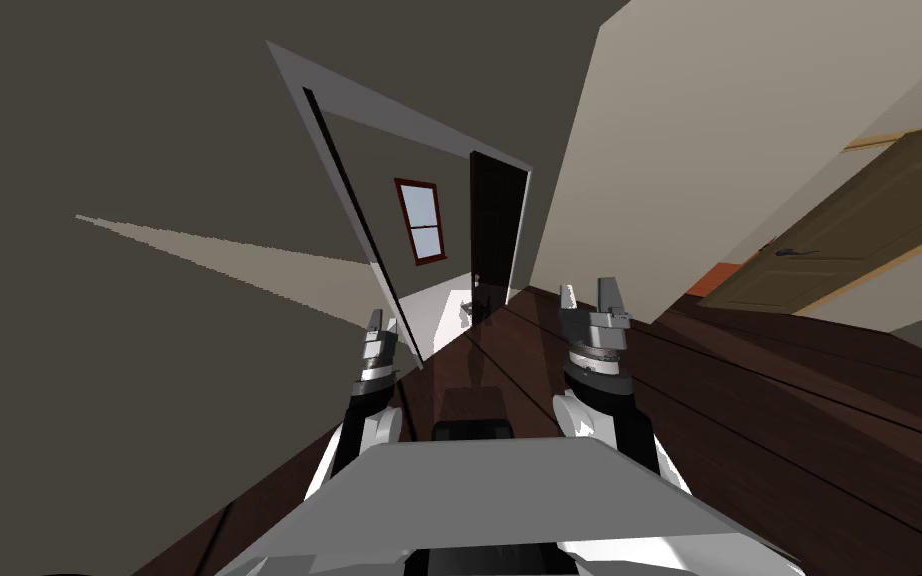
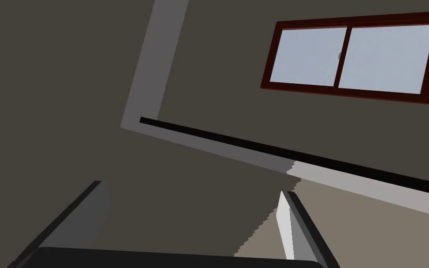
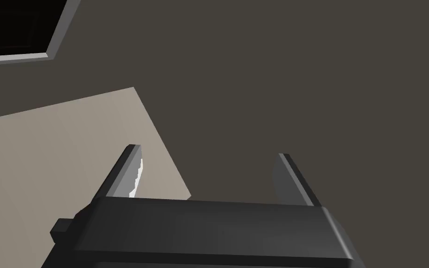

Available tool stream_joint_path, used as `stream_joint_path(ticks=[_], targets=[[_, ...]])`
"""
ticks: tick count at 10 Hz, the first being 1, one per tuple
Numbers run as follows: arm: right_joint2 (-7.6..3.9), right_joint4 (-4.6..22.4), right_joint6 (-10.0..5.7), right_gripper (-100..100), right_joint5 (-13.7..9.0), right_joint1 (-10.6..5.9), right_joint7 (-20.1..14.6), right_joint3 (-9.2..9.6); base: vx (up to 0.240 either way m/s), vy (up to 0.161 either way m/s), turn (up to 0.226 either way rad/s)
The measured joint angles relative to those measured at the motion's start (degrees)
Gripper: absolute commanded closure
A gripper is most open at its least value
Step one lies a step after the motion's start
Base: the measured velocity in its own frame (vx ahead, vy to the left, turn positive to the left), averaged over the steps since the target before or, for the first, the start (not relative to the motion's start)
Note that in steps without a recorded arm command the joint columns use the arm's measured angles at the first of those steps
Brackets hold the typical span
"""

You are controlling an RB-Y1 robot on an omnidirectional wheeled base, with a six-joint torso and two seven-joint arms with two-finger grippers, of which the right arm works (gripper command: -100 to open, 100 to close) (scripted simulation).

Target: Push the door open

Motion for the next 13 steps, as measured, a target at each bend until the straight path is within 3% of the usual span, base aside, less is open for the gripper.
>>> stream_joint_path(ticks=[5, 13], targets=[[-1.80, 6.0, -1.29, -100, 0.9, -1.83, -1.5, 0.06, 0.147, -0.053, 0.026], [-3.60, 16.0, -2.31, -100, 2.9, -6.33, -3.7, 0.35, 0.111, -0.038, 0.029]])
